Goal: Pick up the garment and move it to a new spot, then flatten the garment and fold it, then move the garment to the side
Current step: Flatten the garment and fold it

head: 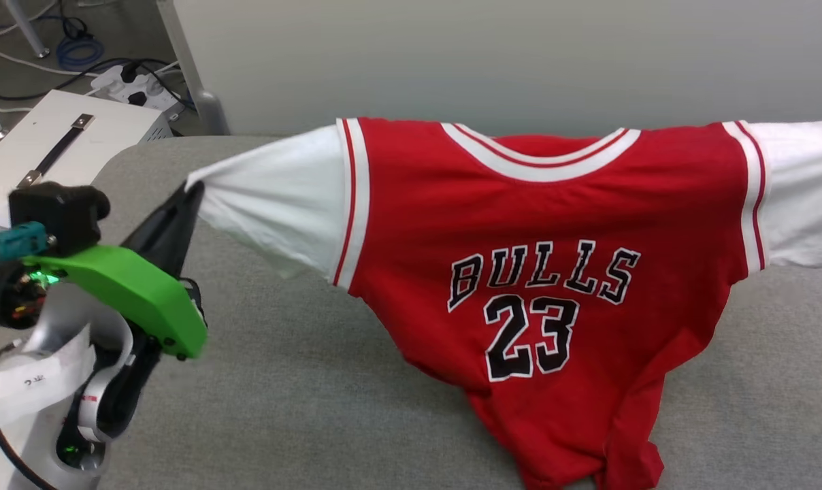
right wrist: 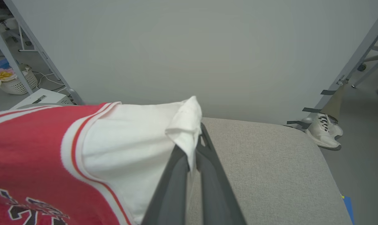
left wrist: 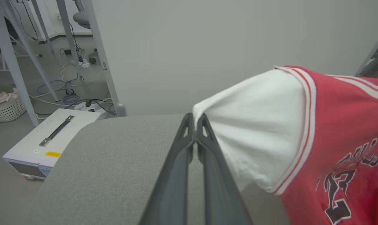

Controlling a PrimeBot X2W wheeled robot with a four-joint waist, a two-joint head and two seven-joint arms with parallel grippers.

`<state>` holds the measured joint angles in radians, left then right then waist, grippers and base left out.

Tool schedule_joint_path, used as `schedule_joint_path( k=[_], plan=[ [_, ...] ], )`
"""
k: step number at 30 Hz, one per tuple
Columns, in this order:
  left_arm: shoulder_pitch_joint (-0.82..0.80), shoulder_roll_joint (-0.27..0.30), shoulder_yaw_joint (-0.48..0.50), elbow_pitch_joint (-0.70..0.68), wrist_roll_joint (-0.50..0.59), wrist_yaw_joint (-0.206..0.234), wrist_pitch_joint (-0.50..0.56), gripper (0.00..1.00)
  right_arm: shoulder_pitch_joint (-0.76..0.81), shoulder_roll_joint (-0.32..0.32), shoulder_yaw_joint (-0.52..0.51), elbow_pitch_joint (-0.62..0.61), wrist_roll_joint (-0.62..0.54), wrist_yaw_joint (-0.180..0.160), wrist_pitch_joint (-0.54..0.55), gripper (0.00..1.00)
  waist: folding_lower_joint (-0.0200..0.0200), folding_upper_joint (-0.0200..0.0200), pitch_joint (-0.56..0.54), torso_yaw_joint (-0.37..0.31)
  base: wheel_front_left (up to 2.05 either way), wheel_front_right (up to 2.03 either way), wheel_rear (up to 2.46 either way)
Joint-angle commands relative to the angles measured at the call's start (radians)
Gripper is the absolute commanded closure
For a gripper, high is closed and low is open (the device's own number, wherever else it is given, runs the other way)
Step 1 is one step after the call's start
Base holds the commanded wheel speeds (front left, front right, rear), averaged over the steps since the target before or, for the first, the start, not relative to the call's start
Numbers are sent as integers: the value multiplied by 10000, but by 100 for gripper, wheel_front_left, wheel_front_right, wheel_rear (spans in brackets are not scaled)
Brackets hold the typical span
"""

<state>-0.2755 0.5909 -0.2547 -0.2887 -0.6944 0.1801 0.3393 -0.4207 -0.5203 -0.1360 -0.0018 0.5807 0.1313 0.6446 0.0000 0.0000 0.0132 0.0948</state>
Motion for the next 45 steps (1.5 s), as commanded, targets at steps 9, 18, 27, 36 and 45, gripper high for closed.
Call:
schedule_joint_path(
  k=[9, 18, 27, 36, 45],
  plan=[
    [-1280, 504, 923, -634, 440, -77, -770, 100, -950, 405, -974, -1259, 127, -6, 58, 100, 0, 0, 45, -331, 0, 0, 0],
    [-2489, 1340, 1506, -647, 487, -392, -545, 100, -2425, 513, -1115, -1256, -36, -6, -514, 100, 0, 0, 929, -629, 0, 0, 0],
    [-5403, 1961, 1143, 941, 314, -1711, -65, 100, -4954, 214, -511, 221, -565, -6, -1385, 100, 0, 0, 2913, -721, 0, 0, 0],
    [-9604, 1673, 84, 3604, 1004, -2785, -203, 100, -8176, -224, 292, 2264, -1408, -6, -2607, 100, 0, 0, 5135, -780, 0, 0, 0],
    [-13285, 1267, -995, 6475, 1772, -3078, -1338, 100, -11118, 112, 689, 4832, -2278, -6, -4247, 100, 0, 0, 6518, -997, 0, 0, 0]
  ],
)
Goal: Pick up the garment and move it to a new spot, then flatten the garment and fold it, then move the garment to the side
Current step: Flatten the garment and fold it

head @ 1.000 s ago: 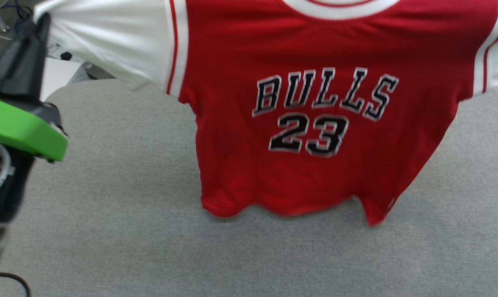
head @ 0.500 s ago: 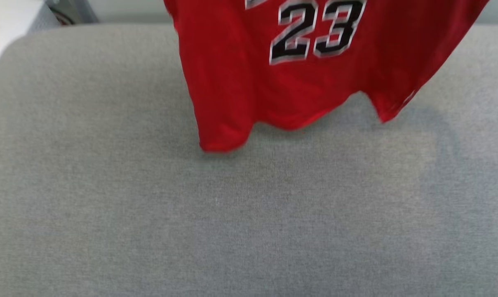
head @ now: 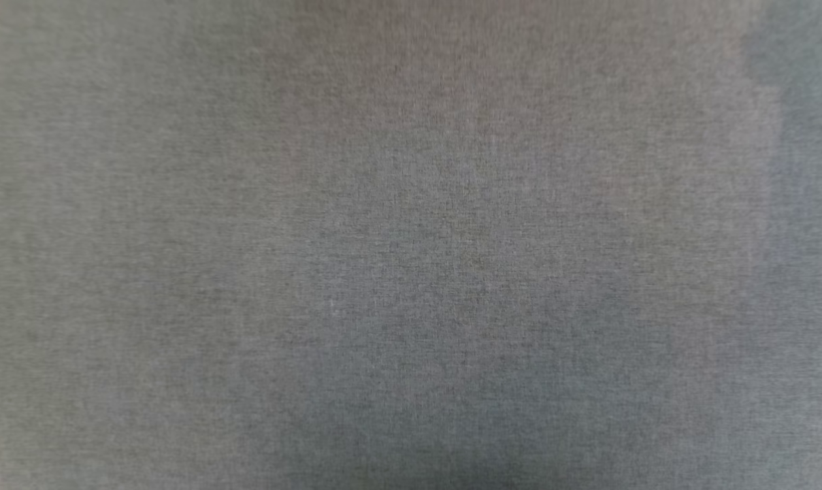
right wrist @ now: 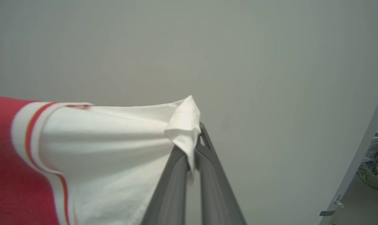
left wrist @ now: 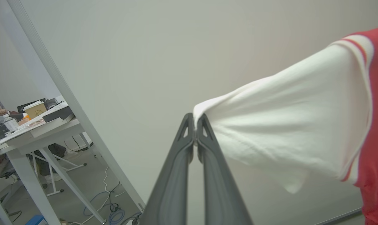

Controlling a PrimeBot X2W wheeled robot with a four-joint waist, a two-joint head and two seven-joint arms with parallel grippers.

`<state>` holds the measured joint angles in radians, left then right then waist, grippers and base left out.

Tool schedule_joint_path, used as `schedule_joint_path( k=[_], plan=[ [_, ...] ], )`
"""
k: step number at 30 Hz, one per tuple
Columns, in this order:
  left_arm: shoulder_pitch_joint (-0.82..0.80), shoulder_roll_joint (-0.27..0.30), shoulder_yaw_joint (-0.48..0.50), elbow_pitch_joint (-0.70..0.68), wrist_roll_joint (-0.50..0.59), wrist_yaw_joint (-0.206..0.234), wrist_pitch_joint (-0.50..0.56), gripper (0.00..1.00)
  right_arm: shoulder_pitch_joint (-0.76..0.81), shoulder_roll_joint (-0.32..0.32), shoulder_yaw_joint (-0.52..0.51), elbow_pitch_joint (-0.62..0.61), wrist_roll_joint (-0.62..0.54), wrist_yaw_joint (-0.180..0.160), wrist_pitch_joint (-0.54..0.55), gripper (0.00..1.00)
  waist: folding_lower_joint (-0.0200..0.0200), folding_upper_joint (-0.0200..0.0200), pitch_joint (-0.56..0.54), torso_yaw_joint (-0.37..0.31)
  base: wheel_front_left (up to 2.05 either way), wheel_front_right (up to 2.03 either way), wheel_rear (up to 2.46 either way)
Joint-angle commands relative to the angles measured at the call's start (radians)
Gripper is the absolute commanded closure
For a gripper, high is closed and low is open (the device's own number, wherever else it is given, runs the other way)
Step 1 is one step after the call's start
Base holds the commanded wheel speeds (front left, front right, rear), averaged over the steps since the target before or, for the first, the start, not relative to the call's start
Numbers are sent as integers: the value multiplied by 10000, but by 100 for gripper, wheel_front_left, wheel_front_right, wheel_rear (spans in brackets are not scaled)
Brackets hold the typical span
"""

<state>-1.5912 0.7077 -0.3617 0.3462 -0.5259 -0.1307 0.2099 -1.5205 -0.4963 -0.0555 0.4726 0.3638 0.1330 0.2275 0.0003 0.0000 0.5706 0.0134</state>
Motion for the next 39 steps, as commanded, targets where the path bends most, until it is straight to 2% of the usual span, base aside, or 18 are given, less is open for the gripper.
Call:
schedule_joint_path(
  k=[1, 5, 9, 16, 22, 28, 34, 39],
  plan=[
    [-441, 37, -22, 438, 110, 22, -233, 100, -429, -54, -158, 382, -221, -23, -293, 100, -3, 0, 1044, -183, 0, 0, 0],
    [-1242, -157, -365, 1384, 160, 7, -953, 100, -1320, 250, -276, 1308, -600, -23, -1075, 100, -3, 0, 1307, -137, 0, 0, 0],
    [-1256, -200, -990, 1896, -59, 4, -1482, 100, -1625, 569, -257, 1991, -766, -23, -1747, 100, -3, 0, 1371, -56, 0, 0, 0],
    [-97, -416, -1949, 2604, -783, 2, -2426, 100, -707, 926, -17, 2799, -296, -23, -2432, 100, -3, 0, 988, 59, 0, 0, 0],
    [1617, -709, -2740, 2971, -1465, 1, -3175, 100, 1042, 795, 755, 2901, 552, -23, -2584, 100, -3, 0, 253, 29, 0, 0, 0],
    [3539, -1080, -3355, 3301, -2110, 1, -3687, 100, 3327, 615, 1757, 2339, 2221, -23, -2154, 100, -3, 0, -762, -4, 0, 0, 0],
    [5580, -1310, -3828, 3392, -2644, 1, -3870, 100, 5766, -115, 2387, 1526, 3763, -23, -1564, 100, -3, 0, -1760, 69, 0, 0, 0],
    [7150, -1345, -4103, 3250, -3022, 4, -3816, 100, 7634, -509, 2776, 827, 4747, -23, -1494, 100, -3, 0, -2511, 145, 0, 0, 0]
  ],
)
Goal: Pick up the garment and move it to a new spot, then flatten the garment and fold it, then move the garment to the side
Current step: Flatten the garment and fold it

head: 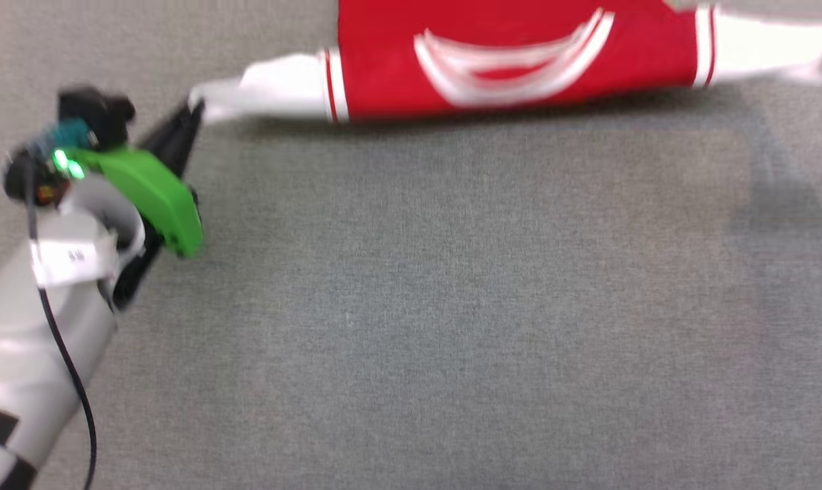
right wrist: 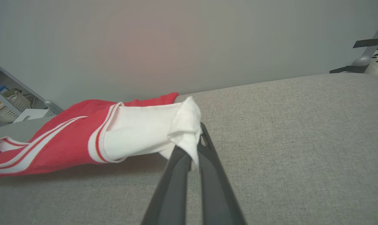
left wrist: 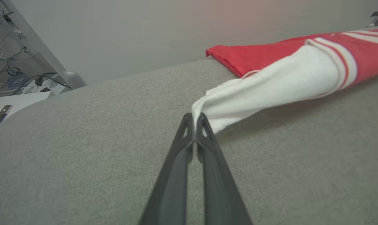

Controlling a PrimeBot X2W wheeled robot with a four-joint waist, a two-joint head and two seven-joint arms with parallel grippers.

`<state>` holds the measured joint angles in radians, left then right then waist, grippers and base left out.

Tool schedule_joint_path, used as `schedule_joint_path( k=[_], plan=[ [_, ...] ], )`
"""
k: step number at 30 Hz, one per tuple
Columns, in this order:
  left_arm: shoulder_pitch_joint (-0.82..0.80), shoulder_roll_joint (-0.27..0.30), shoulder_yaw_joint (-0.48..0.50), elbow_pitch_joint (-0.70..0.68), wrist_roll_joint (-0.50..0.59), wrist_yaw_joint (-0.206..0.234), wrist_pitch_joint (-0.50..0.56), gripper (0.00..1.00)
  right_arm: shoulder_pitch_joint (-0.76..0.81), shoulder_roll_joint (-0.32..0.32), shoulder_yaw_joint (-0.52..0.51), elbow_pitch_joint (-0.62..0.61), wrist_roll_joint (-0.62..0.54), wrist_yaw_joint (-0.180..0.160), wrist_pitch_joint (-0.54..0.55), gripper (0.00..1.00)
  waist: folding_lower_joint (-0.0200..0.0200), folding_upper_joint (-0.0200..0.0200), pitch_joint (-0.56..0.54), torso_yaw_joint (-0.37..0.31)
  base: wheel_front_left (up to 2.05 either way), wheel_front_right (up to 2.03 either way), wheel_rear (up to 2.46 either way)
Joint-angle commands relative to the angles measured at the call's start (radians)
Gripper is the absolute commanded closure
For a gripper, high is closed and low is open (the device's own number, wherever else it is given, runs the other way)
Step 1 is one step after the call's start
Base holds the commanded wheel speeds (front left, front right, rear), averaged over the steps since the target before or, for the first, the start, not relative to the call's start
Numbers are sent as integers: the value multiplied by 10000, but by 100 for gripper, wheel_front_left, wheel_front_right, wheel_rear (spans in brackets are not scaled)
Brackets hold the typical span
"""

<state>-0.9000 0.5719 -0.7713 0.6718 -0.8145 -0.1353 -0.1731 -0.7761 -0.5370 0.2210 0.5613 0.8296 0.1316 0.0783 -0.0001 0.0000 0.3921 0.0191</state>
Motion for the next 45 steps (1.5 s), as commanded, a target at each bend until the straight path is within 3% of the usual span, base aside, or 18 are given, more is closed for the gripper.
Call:
schedule_joint_path(
  k=[1, 9, 25, 34, 42, 43, 44, 45],
  plan=[
    [577, 23, -51, -86, -217, 83, 32, 100, 584, -207, 73, -176, 261, -9, 5, 100, 1, 0, -870, 100, 0, 0, 0],
    [2648, 166, -436, -654, -551, 448, 168, 100, 3064, -1046, 806, -1017, 1067, -9, 247, 100, 1, 0, -1682, 214, 0, 0, 0],
    [5084, 508, -859, -1783, -1260, 974, 729, 100, 5679, -2068, 1643, -1794, 1705, -9, 933, 100, 1, 0, -3199, 350, 0, 0, 0],
    [6711, 1167, -1177, -3272, -1559, 1487, 1091, 100, 7467, -2741, 1664, -2542, 2115, -9, 2186, 100, 1, 0, -3692, 407, 0, 0, 0],
    [6894, 1482, -1294, -4511, -1410, 1947, 1381, 100, 8123, -2713, 1058, -2921, 1949, -9, 2581, 100, 1, 0, -3610, 499, 0, 0, 0],
    [6866, 1493, -1284, -4641, -1414, 1982, 1419, 100, 8119, -2685, 948, -2886, 1938, -9, 2707, 75, 1, 0, -3572, 501, 0, 0, 0],
    [6834, 1493, -1261, -4816, -1461, 2002, 1478, 100, 8118, -2618, 785, -2782, 1983, -9, 2959, 0, 1, 0, -3533, 519, 0, 0, 0],
    [6814, 1504, -1256, -4977, -1519, 1976, 1556, 100, 8090, -2589, 703, -2799, 1977, -9, 3184, 0, 1, 0, -3483, 533, 0, 0, 0]
  ],
)
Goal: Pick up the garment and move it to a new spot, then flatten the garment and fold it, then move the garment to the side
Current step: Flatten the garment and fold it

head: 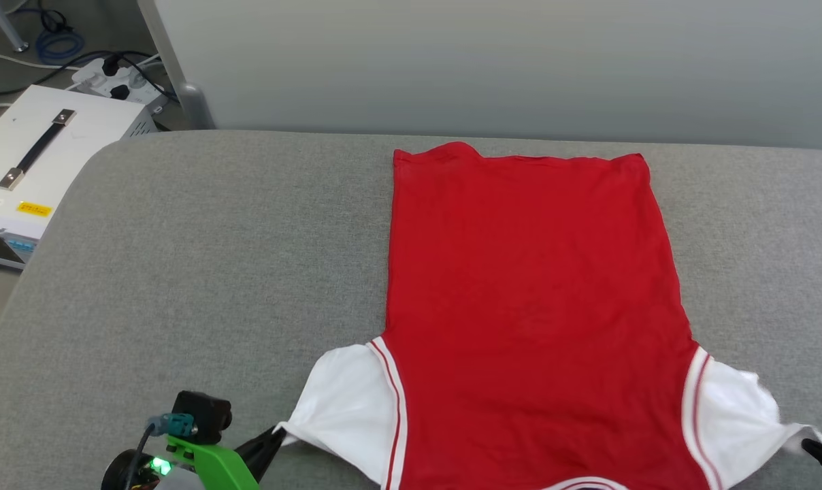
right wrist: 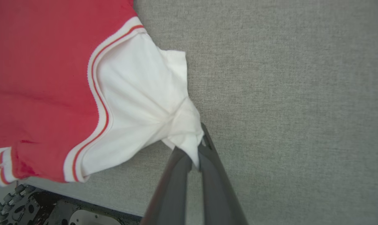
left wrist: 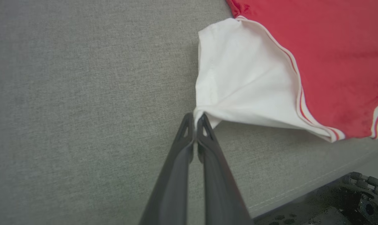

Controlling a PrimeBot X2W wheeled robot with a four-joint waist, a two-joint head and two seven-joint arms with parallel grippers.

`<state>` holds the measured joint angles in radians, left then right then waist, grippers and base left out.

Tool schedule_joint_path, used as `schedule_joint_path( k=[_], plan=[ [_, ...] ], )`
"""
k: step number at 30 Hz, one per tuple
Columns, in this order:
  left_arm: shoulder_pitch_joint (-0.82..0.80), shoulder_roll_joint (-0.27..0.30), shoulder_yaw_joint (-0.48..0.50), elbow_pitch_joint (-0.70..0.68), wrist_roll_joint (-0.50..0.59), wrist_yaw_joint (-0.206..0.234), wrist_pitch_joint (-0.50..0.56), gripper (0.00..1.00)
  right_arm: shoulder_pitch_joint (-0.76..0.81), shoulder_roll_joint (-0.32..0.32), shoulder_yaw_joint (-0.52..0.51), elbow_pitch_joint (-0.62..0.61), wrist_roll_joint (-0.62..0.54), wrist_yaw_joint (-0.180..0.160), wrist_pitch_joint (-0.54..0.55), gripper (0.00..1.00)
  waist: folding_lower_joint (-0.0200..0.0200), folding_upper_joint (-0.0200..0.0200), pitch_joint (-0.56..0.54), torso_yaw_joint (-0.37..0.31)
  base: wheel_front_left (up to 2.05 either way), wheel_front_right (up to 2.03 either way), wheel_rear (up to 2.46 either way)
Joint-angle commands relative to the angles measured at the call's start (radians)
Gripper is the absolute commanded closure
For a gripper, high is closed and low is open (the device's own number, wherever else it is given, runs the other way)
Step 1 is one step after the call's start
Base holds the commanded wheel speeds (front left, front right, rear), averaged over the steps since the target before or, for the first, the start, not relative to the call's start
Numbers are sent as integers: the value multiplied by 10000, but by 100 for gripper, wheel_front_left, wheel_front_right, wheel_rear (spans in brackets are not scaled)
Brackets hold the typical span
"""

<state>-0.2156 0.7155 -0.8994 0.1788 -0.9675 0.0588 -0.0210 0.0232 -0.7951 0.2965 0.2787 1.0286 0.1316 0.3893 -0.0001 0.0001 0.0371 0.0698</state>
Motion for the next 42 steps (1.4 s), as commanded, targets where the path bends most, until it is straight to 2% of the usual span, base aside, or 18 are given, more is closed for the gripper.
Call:
schedule_joint_path(
  k=[1, 5, 9, 12, 16, 20, 25, 32, 42],
  plan=[
    [-61, 124, -6, -250, -23, 1, 186, 100, 12, 34, -191, -64, -40, -9, 262, 0, 1, -1, 123, 39, 0, 0, 0],
    [-215, 341, 68, -1175, -73, 177, 512, 100, -435, 42, -785, -644, -272, -9, 954, 0, 1, -1, 480, 143, 0, 0, 0],
    [-327, 603, 44, -2521, -3, 728, 1121, 100, -1358, 256, -1850, -1358, -479, -9, 2207, 0, 1, -1, 1147, 426, 0, 0, 0],
    [-427, 698, 83, -3358, 72, 1122, 1398, 100, -2286, 521, -2428, -1768, -913, -9, 3162, 0, 1, -1, 1699, 679, 0, 0, 0],
    [-670, 787, 153, -4317, 377, 1419, 1473, 100, -3809, 1166, -3046, -2112, -1684, -9, 4579, 0, 1, -1, 2593, 1091, 0, 0, 0],
    [-964, 710, 161, -4981, 718, 1590, 1492, 100, -5553, 1764, -3507, -1950, -2660, -9, 6007, 0, 1, -1, 3549, 1547, 0, 0, 0],
    [-1326, 473, 101, -5448, 1007, 1620, 1538, 100, -7466, 2343, -4016, -1281, -4040, -9, 7276, 0, 1, -1, 4466, 2062, 0, 0, 0],
    [-1755, 100, -2, -5652, 1293, 1519, 1519, 100, -9155, 2519, -4527, -303, -5423, -9, 7953, 0, 1, -1, 5269, 2644, 0, 0, 0],
    [-2075, -217, -97, -5501, 1444, 1240, 1338, 100, -10448, 2558, -4925, 758, -6601, -9, 7873, 0, 1, -1, 5941, 3152, 0, 0, 0]
  ],
)
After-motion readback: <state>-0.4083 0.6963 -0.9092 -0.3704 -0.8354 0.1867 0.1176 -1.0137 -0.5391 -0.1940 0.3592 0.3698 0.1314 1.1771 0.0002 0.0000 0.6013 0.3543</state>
